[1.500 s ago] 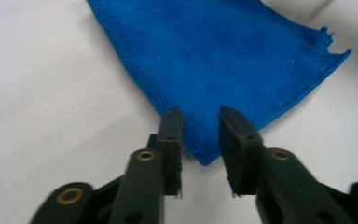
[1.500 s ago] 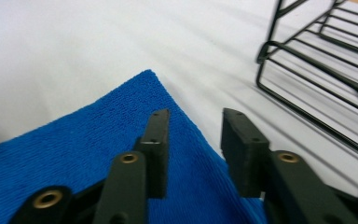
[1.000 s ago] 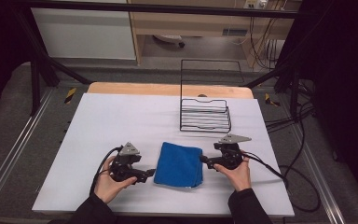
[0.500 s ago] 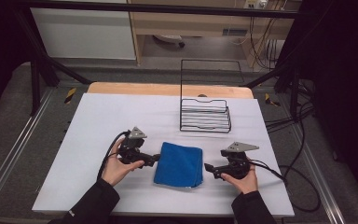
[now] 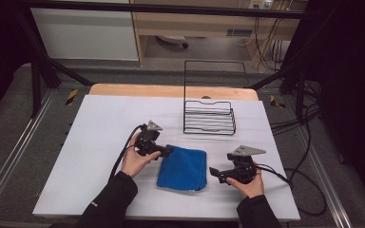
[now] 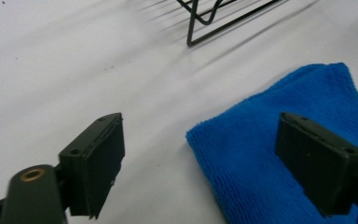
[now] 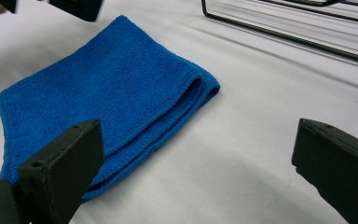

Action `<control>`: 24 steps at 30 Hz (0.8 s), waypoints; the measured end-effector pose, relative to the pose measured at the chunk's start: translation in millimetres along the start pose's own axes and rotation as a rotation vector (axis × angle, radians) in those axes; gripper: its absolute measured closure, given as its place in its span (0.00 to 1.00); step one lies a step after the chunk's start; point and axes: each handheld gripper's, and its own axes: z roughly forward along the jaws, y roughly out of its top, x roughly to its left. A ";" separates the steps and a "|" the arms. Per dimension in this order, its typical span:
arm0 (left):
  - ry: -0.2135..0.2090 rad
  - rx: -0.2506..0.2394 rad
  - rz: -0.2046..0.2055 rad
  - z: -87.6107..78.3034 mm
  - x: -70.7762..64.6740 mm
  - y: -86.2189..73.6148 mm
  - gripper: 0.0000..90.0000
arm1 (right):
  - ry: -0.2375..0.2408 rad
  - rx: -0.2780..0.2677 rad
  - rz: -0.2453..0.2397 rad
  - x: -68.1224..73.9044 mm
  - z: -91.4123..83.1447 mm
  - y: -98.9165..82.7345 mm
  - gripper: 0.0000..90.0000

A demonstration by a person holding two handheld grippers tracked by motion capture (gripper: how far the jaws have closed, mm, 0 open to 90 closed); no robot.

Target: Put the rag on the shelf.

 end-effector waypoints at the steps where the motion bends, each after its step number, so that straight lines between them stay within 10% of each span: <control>1: 0.000 0.000 0.000 0.0 0.0 0.0 0.24 | 0.000 0.000 0.001 0.1 -0.2 0.0 0.04; 11: -0.055 0.069 -0.034 18.5 6.8 -5.4 0.67 | 0.008 0.007 0.009 0.2 0.2 0.6 0.07; 24: -0.078 0.079 -0.037 22.9 5.6 -10.7 0.87 | 0.017 0.016 -0.005 2.7 2.4 3.7 0.11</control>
